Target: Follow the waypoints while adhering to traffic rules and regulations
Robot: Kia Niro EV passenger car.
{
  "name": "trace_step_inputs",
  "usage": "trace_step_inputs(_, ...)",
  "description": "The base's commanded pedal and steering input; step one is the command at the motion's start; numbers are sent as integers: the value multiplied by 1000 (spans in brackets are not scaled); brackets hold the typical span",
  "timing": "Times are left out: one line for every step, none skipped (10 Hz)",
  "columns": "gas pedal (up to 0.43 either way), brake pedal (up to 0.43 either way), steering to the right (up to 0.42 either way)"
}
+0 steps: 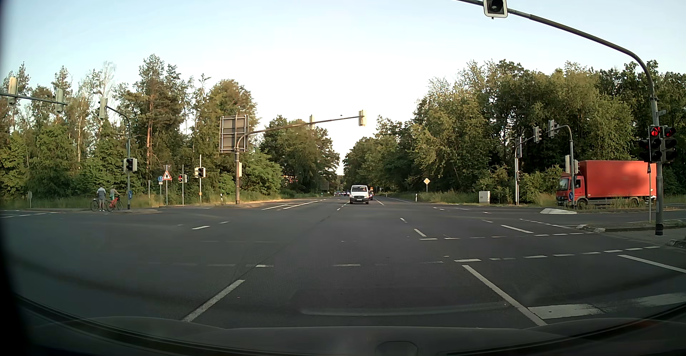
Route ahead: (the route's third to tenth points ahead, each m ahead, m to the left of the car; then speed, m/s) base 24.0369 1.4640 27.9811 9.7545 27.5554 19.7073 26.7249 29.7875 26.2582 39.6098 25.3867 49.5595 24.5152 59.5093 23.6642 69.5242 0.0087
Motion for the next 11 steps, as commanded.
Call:
trace_step_inputs(0,348,-4)
trace_step_inputs(0,348,-4)
trace_step_inputs(0,341,-4)
trace_step_inputs(0,341,-4)
trace_step_inputs(0,348,-4)
trace_step_inputs(0,348,-4)
trace_step_inputs(0,341,-4)
trace_step_inputs(0,348,-4)
trace_step_inputs(0,341,-4)
trace_step_inputs(0,348,-4)
trace_step_inputs(0,341,-4)
